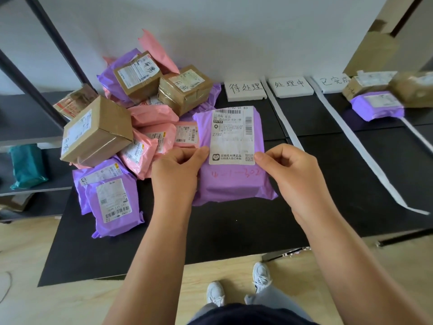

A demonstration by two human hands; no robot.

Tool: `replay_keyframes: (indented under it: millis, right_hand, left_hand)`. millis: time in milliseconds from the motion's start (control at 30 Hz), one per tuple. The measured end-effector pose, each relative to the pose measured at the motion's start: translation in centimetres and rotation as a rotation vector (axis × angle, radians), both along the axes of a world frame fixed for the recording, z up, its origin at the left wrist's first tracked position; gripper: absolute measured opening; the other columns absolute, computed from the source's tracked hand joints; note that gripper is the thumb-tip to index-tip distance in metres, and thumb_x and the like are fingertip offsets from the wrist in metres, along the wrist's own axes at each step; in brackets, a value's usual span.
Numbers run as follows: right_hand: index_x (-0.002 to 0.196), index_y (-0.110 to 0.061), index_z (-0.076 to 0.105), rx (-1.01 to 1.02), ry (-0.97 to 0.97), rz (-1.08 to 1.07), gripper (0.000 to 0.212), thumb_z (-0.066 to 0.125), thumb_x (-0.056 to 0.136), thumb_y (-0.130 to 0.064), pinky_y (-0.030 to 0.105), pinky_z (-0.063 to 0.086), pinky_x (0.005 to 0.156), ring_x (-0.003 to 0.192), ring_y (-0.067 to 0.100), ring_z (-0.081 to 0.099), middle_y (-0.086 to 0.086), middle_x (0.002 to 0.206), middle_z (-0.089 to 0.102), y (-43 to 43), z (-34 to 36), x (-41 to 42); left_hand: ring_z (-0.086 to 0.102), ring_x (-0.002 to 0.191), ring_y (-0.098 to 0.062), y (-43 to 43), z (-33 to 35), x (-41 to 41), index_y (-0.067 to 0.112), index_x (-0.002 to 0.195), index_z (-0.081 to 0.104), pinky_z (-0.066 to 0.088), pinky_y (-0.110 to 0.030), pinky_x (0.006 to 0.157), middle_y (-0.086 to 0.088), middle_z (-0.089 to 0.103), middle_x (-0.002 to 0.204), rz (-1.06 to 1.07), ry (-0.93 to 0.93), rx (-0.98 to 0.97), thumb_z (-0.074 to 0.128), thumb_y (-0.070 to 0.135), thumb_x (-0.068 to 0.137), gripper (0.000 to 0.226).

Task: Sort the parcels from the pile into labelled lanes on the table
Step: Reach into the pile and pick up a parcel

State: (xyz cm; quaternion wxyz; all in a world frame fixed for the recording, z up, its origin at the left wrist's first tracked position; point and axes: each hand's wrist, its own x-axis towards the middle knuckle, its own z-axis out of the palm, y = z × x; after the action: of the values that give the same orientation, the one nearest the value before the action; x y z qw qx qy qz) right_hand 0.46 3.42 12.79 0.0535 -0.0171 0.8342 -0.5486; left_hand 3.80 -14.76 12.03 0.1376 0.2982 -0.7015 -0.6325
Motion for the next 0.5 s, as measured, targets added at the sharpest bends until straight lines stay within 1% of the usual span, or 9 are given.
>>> replay_keyframes:
  millis: [133, 200, 267, 333, 367, 433, 500]
  right_hand:
    - [0.095, -0.011, 0.066, 0.005, 0.001, -0.063, 0.019, 0.070, 0.089, -0.029, 0.016, 0.058, 0.069, 0.082, -0.002, 0.068, -0.008, 0.091, 0.071, 1.8, -0.3, 0.8]
    - [0.101, -0.016, 0.065, -0.006, 0.018, -0.118, 0.017, 0.070, 0.089, -0.027, 0.014, 0.057, 0.067, 0.087, -0.002, 0.068, -0.011, 0.096, 0.069, 3.3, -0.3, 1.2]
    - [0.108, -0.021, 0.065, -0.046, 0.054, -0.195, 0.019, 0.070, 0.091, -0.024, 0.020, 0.057, 0.072, 0.091, 0.003, 0.068, -0.011, 0.098, 0.068, 5.2, 0.0, 1.4]
    - [0.116, -0.025, 0.064, -0.058, 0.089, -0.262, 0.025, 0.069, 0.092, -0.024, 0.022, 0.054, 0.081, 0.097, 0.003, 0.066, -0.011, 0.103, 0.067, 7.4, 0.4, 1.5]
    - [0.121, -0.026, 0.064, -0.057, 0.104, -0.280, 0.029, 0.068, 0.093, -0.025, 0.020, 0.051, 0.082, 0.101, 0.001, 0.064, -0.013, 0.108, 0.066, 8.5, 0.7, 1.4]
    - [0.129, -0.027, 0.061, -0.041, 0.140, -0.300, 0.036, 0.067, 0.094, -0.026, 0.014, 0.046, 0.082, 0.107, -0.002, 0.060, -0.015, 0.118, 0.063, 11.0, 0.9, 1.2]
    - [0.134, -0.030, 0.058, 0.015, 0.178, -0.311, 0.040, 0.065, 0.095, -0.026, 0.014, 0.043, 0.086, 0.111, -0.002, 0.056, -0.018, 0.124, 0.058, 13.9, 0.9, 1.1]
  left_hand:
    - [0.068, 0.077, -0.013, 1.6, -0.5, -0.7, 0.026, 0.075, 0.074, 0.055, -0.036, 0.067, 0.008, 0.075, 0.081, -0.084, 0.004, -0.024, 0.074, 0.030, 0.087, 0.013]
    - [0.068, 0.077, -0.012, 3.0, -0.5, -1.0, 0.028, 0.076, 0.073, 0.056, -0.036, 0.068, 0.009, 0.074, 0.081, -0.126, 0.014, -0.068, 0.073, 0.029, 0.088, 0.012]
    - [0.066, 0.076, -0.010, 4.8, -0.3, -1.2, 0.029, 0.079, 0.071, 0.054, -0.032, 0.066, 0.011, 0.072, 0.080, -0.172, 0.029, -0.151, 0.071, 0.030, 0.090, 0.011]
    - [0.061, 0.072, -0.004, 6.9, 0.2, -1.4, 0.032, 0.078, 0.068, 0.045, -0.018, 0.062, 0.016, 0.068, 0.077, -0.215, 0.052, -0.253, 0.069, 0.030, 0.091, 0.013]
    - [0.060, 0.071, 0.000, 8.0, 0.5, -1.6, 0.034, 0.077, 0.066, 0.041, -0.013, 0.060, 0.018, 0.066, 0.076, -0.240, 0.054, -0.297, 0.069, 0.030, 0.091, 0.015]
    - [0.060, 0.070, 0.007, 10.4, 1.0, -2.0, 0.037, 0.077, 0.064, 0.039, -0.011, 0.059, 0.020, 0.065, 0.076, -0.298, 0.043, -0.356, 0.068, 0.031, 0.091, 0.016]
    - [0.061, 0.073, 0.008, 13.2, 1.3, -2.4, 0.037, 0.081, 0.066, 0.043, -0.013, 0.061, 0.020, 0.067, 0.080, -0.366, 0.029, -0.400, 0.067, 0.033, 0.092, 0.012]
